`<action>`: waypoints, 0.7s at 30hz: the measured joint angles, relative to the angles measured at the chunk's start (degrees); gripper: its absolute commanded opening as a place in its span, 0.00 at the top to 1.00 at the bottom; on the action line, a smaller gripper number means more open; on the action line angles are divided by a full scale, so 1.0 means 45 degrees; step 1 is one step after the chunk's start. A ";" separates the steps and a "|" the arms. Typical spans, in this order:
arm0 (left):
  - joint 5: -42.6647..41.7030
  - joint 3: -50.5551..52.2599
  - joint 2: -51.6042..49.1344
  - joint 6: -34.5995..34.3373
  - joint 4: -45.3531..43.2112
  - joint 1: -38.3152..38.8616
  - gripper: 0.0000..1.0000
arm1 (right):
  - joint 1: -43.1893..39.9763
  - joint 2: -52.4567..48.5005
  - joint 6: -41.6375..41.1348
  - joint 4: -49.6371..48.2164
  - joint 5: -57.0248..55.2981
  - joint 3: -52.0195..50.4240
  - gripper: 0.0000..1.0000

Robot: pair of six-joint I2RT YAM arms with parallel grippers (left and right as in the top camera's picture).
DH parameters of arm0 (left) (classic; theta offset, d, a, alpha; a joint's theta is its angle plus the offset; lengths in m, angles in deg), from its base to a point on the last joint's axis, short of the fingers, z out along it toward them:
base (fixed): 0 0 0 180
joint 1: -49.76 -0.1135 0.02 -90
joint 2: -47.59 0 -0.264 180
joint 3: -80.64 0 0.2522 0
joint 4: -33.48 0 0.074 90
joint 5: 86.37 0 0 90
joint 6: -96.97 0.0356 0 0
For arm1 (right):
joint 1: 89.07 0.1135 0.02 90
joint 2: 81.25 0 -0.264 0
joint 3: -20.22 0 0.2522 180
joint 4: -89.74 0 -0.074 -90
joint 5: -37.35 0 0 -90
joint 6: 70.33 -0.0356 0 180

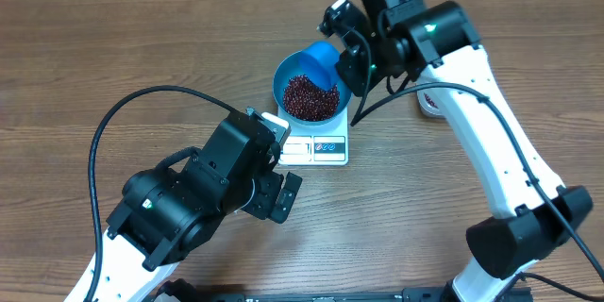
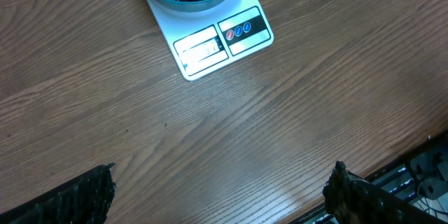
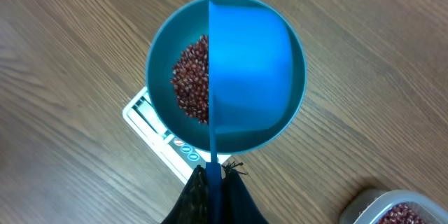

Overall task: Scoop item into bowl and weigh 150g on scale
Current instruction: 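Carry the scoop with the right gripper over the teal bowl, then tip the scoop with the right gripper to pour beans into bowl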

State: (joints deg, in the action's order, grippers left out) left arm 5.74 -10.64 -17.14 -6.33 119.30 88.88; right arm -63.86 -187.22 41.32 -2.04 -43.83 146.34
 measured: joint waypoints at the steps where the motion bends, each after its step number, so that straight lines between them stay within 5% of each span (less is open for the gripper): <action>1: 0.0000 0.0000 0.0000 0.0000 0.0005 0.0000 0.00 | 0.0121 -0.0151 0.0097 -0.0257 -0.0340 -0.0267 0.96; 21: 0.0000 0.0000 0.0000 0.0000 0.0000 0.0000 0.01 | 0.0345 -0.0398 0.0855 -0.2846 -0.1681 -0.2380 0.96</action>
State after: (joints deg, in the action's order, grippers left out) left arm 5.74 -10.64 -17.14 -6.33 119.30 88.88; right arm -62.30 -189.01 45.17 -14.85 -51.39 135.63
